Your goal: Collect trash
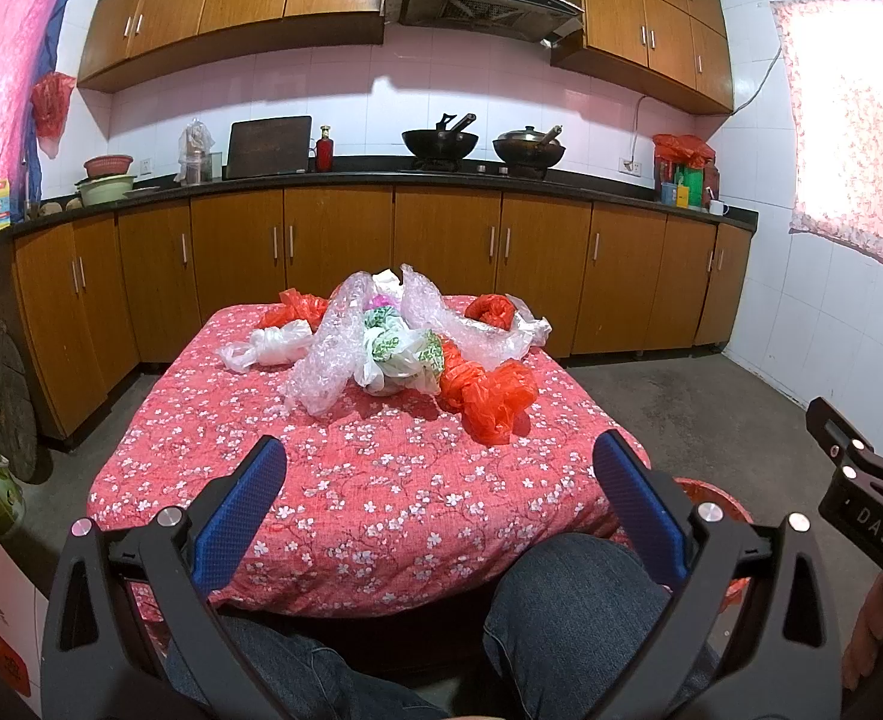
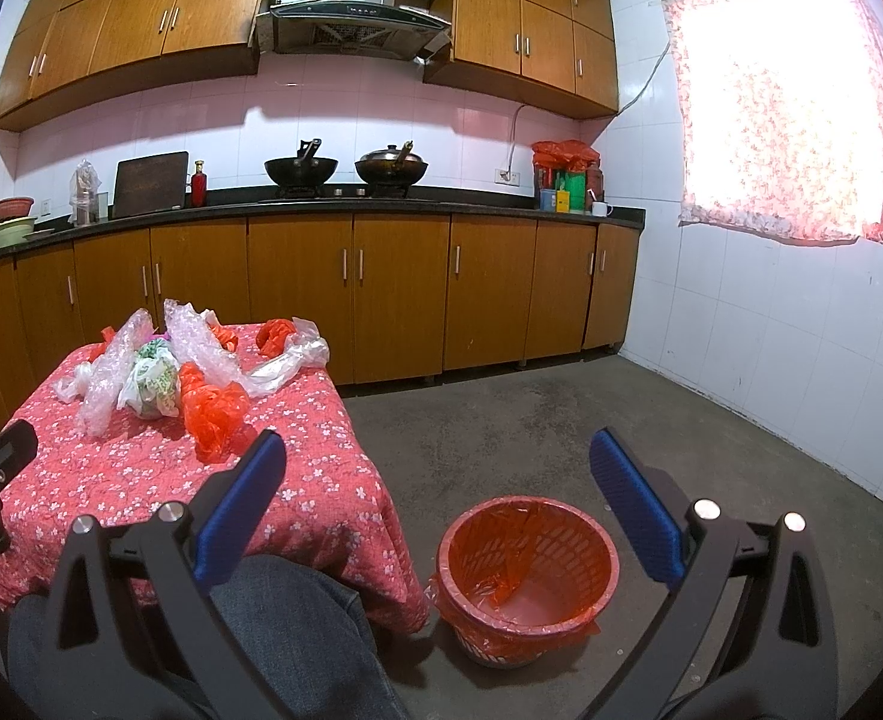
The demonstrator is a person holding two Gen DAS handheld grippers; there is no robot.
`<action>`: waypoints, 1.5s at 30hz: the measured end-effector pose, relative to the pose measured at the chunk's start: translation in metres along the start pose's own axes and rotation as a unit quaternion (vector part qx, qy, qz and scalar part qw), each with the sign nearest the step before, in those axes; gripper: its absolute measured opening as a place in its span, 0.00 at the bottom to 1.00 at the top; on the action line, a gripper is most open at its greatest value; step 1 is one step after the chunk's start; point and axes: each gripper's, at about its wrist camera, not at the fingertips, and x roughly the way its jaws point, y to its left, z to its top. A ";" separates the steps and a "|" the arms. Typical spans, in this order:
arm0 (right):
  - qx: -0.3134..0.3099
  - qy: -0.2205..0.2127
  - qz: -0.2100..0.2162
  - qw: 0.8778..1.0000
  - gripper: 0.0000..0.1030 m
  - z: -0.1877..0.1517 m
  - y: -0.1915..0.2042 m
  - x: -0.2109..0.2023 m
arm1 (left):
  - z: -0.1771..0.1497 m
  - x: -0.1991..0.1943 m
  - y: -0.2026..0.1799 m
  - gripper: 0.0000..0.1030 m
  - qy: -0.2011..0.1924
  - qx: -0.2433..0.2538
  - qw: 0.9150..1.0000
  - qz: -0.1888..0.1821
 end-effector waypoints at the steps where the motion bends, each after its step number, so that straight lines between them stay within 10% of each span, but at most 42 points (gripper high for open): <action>1: 0.000 0.000 0.000 1.000 0.96 0.000 0.000 0.000 | 0.000 0.000 0.000 0.98 0.000 0.000 1.000 0.000; 29: -0.003 0.022 0.043 0.999 0.96 0.001 0.017 0.035 | -0.005 0.029 0.018 0.98 0.055 -0.017 0.998 0.029; 45: -0.024 0.036 0.136 0.990 0.78 0.031 0.105 0.121 | 0.055 0.150 0.083 0.83 0.048 -0.048 0.993 0.099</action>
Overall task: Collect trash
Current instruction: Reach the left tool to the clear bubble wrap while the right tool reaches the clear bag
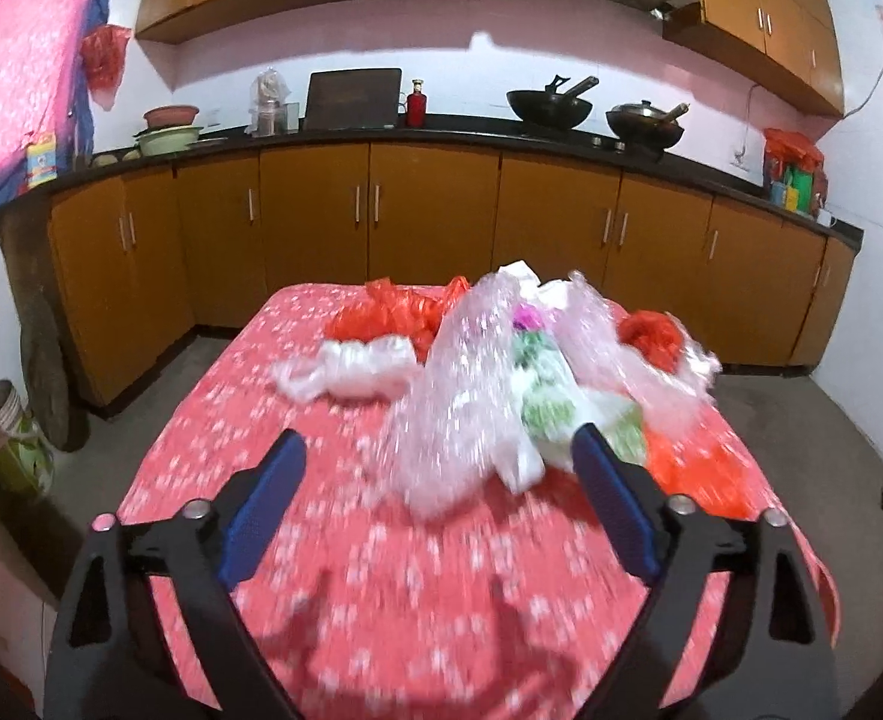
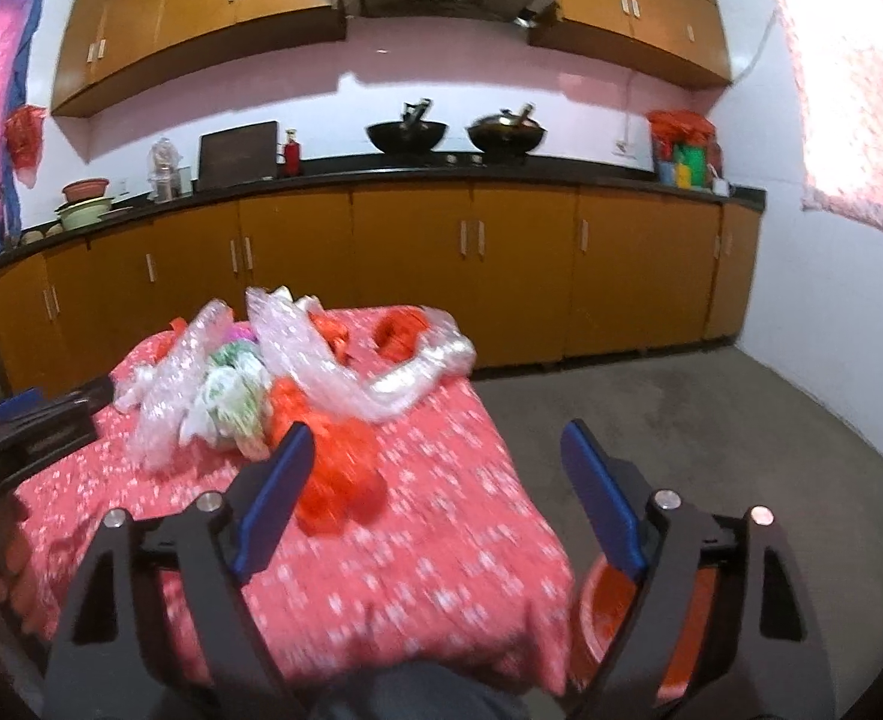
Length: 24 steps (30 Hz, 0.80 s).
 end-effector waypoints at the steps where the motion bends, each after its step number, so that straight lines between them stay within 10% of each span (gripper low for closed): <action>1: -0.001 -0.002 0.006 1.000 0.77 0.004 0.005 0.007 | 0.004 0.012 -0.001 0.81 0.006 0.001 1.000 0.001; 10: -0.010 0.015 0.024 1.000 0.73 0.022 0.028 0.063 | 0.005 0.075 0.006 0.63 0.076 -0.005 0.997 -0.022; 17: -0.004 0.039 0.031 0.999 0.71 0.021 0.028 0.100 | 0.001 0.093 0.012 0.14 0.109 -0.019 0.993 -0.036; 24: 0.011 0.072 0.068 0.995 0.63 0.027 0.028 0.136 | 0.012 0.073 0.030 0.10 0.074 -0.029 0.996 -0.039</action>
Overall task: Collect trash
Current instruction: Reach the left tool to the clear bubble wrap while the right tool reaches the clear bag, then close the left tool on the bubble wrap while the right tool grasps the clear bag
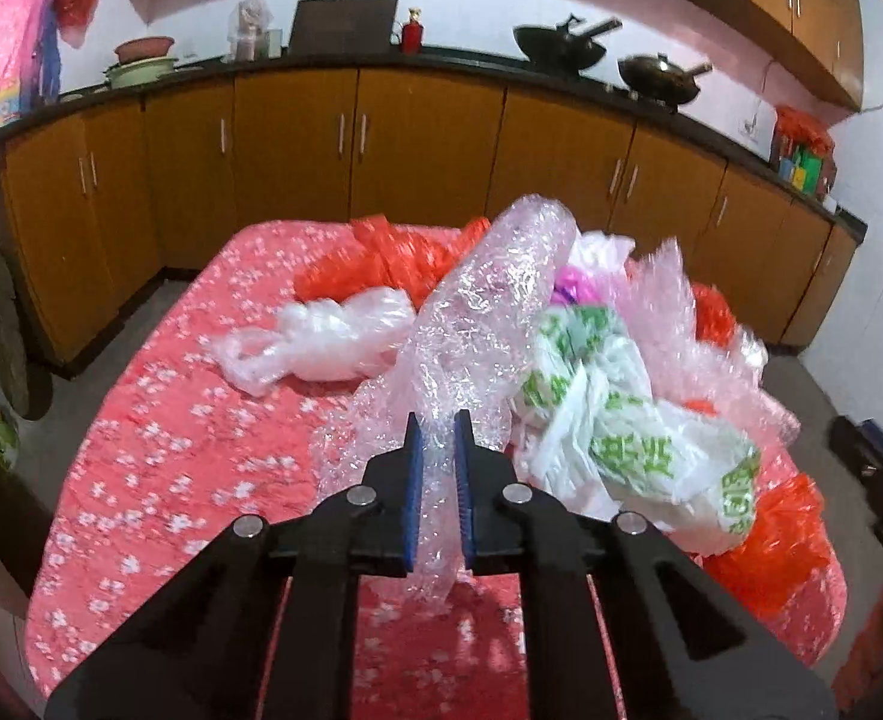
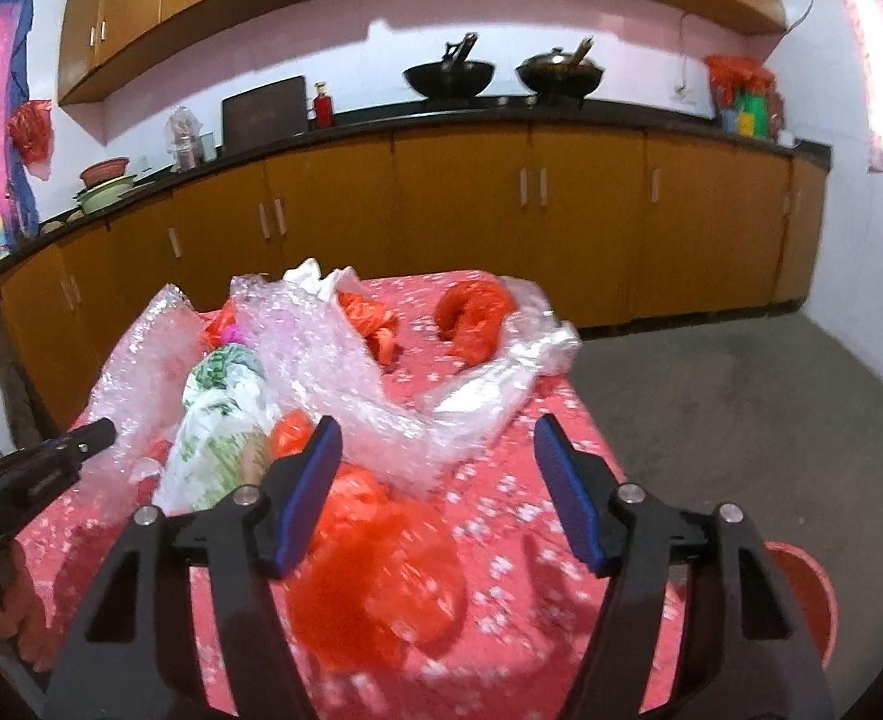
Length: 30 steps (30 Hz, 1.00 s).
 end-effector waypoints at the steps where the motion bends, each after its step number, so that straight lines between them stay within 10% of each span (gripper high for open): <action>1: -0.002 0.003 0.008 1.000 0.62 0.003 0.003 0.005 | 0.002 -0.004 0.002 0.10 -0.005 -0.002 1.000 0.000; 7: -0.025 0.039 0.020 0.999 0.62 0.008 0.019 0.039 | 0.008 -0.013 0.011 0.10 -0.022 -0.009 1.000 -0.005; 16: -0.018 0.086 0.042 0.995 0.06 -0.001 0.019 0.059 | 0.007 -0.025 0.021 0.10 -0.036 -0.017 0.999 -0.011; 30: -0.003 0.030 0.073 0.997 0.03 0.009 0.024 0.023 | 0.003 -0.038 0.034 0.10 -0.052 -0.024 0.998 0.008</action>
